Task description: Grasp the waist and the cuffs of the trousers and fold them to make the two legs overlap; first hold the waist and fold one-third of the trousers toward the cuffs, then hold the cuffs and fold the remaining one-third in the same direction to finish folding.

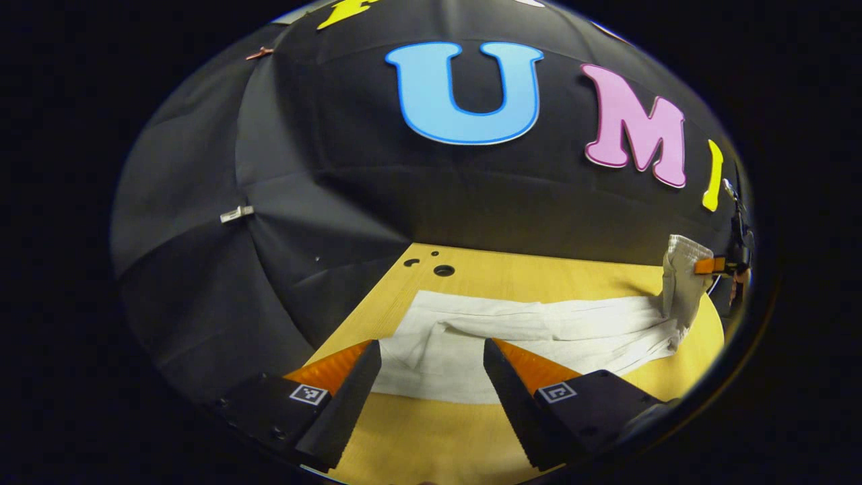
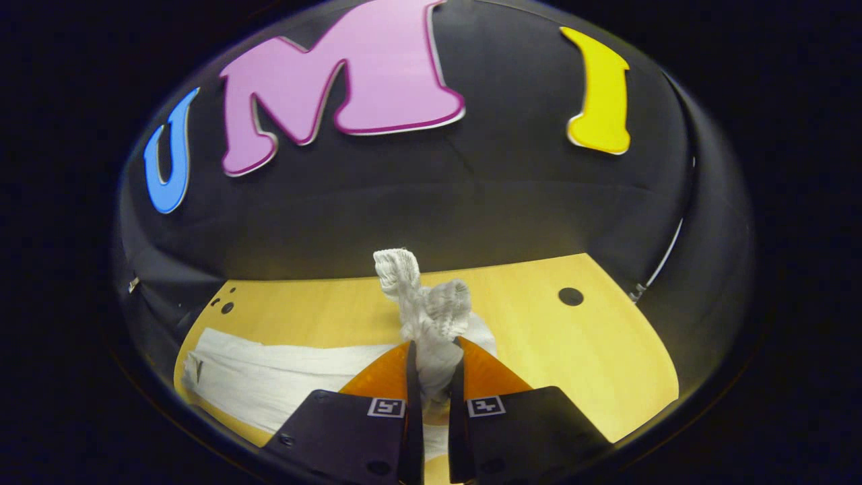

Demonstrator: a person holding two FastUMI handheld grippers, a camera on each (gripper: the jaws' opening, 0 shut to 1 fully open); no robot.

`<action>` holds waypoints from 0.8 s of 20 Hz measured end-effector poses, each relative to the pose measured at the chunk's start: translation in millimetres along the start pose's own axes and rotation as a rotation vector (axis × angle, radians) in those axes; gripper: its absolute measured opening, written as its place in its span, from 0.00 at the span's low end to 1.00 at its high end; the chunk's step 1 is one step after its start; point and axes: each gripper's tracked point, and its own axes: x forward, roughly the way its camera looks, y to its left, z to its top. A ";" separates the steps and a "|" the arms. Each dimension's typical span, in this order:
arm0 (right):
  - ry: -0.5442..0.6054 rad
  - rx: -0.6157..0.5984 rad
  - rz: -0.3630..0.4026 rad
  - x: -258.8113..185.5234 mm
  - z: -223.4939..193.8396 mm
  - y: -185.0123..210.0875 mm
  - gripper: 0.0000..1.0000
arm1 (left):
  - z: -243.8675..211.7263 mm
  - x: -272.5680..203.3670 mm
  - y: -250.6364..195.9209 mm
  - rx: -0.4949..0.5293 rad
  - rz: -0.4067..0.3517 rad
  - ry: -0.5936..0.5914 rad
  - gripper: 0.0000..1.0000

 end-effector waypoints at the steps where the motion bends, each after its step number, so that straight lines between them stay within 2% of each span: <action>1: 0.006 -0.012 0.009 0.5 -9.1 12.2 0.18 | -5.7 4.0 10.9 -0.031 0.013 0.004 0.97; 7: 0.057 -0.072 0.064 7.9 -68.6 77.8 0.19 | -43.6 35.0 73.0 -0.188 0.072 0.045 0.96; 11: 0.089 -0.100 0.071 9.6 -90.7 91.2 0.24 | -63.8 60.5 92.9 -0.286 0.062 0.082 0.96; 12: 0.100 -0.105 0.072 8.3 -100.5 96.9 0.19 | -68.4 68.5 94.1 -0.304 0.054 0.098 0.96; 13: 0.109 -0.111 0.072 7.6 -106.2 99.8 0.33 | -72.1 73.9 92.2 -0.315 0.043 0.109 0.96; 14: 0.119 -0.117 0.074 6.4 -111.0 102.1 0.30 | -74.6 82.6 91.2 -0.320 0.035 0.119 0.92; 16: 0.132 -0.132 0.063 2.2 -122.3 106.3 0.36 | -83.5 102.5 81.6 -0.317 0.017 0.144 0.96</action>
